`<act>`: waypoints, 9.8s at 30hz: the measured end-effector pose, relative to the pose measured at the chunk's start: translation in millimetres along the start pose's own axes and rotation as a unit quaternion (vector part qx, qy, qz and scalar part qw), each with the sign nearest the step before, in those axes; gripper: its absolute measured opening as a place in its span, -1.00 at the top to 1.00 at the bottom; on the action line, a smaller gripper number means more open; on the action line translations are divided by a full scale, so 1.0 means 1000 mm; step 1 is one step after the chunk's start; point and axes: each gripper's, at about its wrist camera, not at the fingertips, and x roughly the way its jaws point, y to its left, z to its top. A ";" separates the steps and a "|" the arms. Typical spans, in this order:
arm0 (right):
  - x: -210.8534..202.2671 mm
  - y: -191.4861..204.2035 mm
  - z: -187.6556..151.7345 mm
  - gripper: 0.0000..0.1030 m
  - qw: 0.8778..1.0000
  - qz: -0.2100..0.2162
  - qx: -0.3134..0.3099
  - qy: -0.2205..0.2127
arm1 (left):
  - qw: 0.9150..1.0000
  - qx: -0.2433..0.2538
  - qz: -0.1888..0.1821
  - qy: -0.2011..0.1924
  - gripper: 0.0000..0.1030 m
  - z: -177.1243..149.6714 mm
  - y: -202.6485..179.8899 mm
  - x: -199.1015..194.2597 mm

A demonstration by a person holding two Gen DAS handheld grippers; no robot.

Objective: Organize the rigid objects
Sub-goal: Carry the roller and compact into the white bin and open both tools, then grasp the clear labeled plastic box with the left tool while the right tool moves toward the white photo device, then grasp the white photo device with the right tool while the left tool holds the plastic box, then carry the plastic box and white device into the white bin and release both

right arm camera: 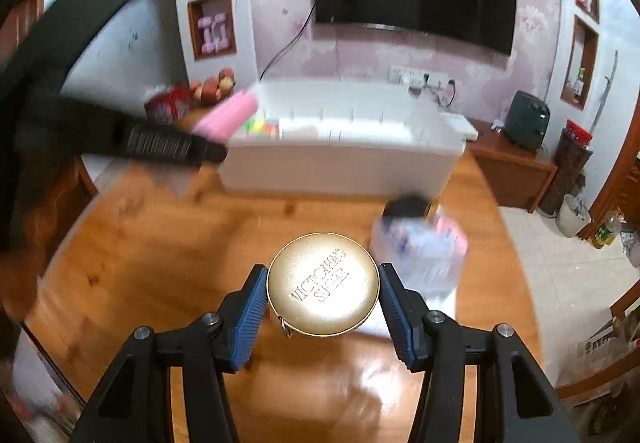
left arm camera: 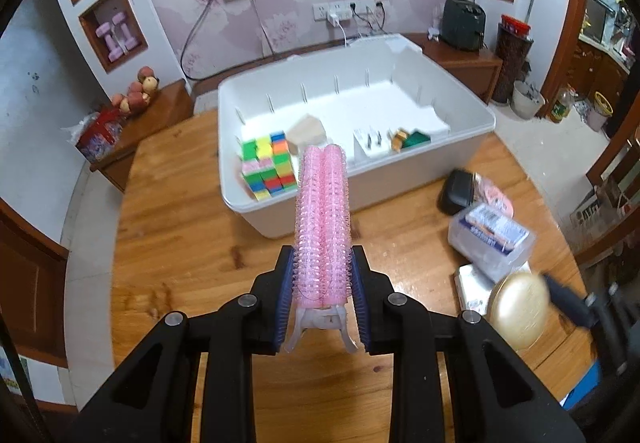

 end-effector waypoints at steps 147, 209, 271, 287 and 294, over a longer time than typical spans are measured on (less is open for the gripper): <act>0.031 -0.103 -0.059 -0.52 0.991 -0.032 0.095 0.086 | 0.971 -0.017 -0.084 0.224 -0.95 0.039 -0.148 0.128; 0.130 -0.043 -0.013 -0.27 0.922 0.100 -0.233 0.292 | 0.980 -0.022 -0.075 0.184 -0.32 -0.022 -0.017 0.077; 0.203 -0.090 0.157 -0.16 0.983 -0.050 0.118 0.129 | 0.985 -0.129 -0.091 0.064 -0.31 0.161 0.041 0.164; 0.244 -0.078 0.136 -0.16 0.978 -0.050 0.080 0.187 | 0.991 -0.084 -0.072 0.076 -0.35 0.164 0.007 0.196; 0.228 -0.084 0.132 -0.27 0.983 -0.043 0.086 0.156 | 0.986 -0.110 -0.094 0.085 -0.81 0.160 0.013 0.191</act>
